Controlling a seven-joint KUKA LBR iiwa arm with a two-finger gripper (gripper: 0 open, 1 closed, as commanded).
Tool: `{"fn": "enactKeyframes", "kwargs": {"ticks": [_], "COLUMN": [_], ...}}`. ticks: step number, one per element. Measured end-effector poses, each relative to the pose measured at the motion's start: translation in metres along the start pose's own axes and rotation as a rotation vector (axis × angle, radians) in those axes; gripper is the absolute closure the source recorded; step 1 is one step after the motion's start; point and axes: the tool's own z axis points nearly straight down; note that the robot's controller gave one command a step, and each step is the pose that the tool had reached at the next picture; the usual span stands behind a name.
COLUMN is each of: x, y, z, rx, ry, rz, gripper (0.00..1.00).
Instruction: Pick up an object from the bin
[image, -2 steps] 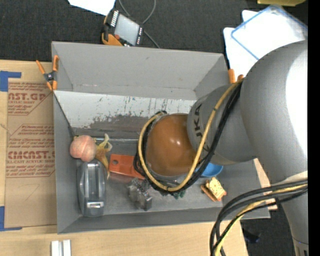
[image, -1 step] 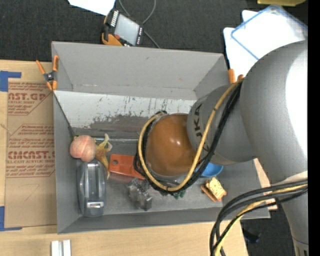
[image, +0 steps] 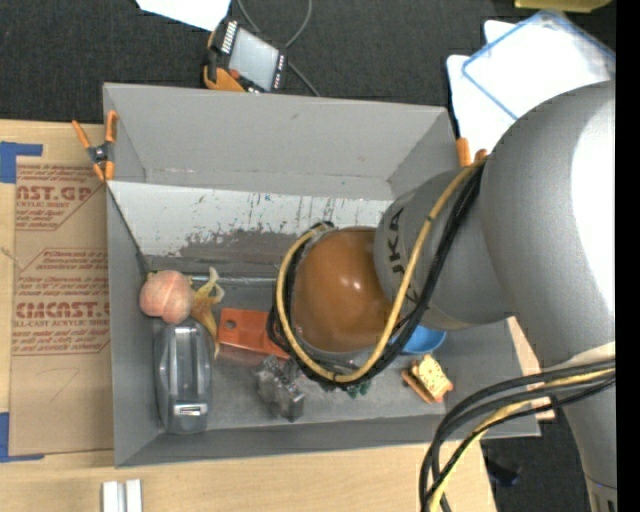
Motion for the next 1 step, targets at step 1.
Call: {"fn": "enactKeyframes", "kwargs": {"ticks": [1], "x": [-0.0135], "y": [-0.0405], "z": [-0.0105], "rx": [-0.001], "ry": [-0.001], "rz": [-0.063], "gripper": [1.00]}}
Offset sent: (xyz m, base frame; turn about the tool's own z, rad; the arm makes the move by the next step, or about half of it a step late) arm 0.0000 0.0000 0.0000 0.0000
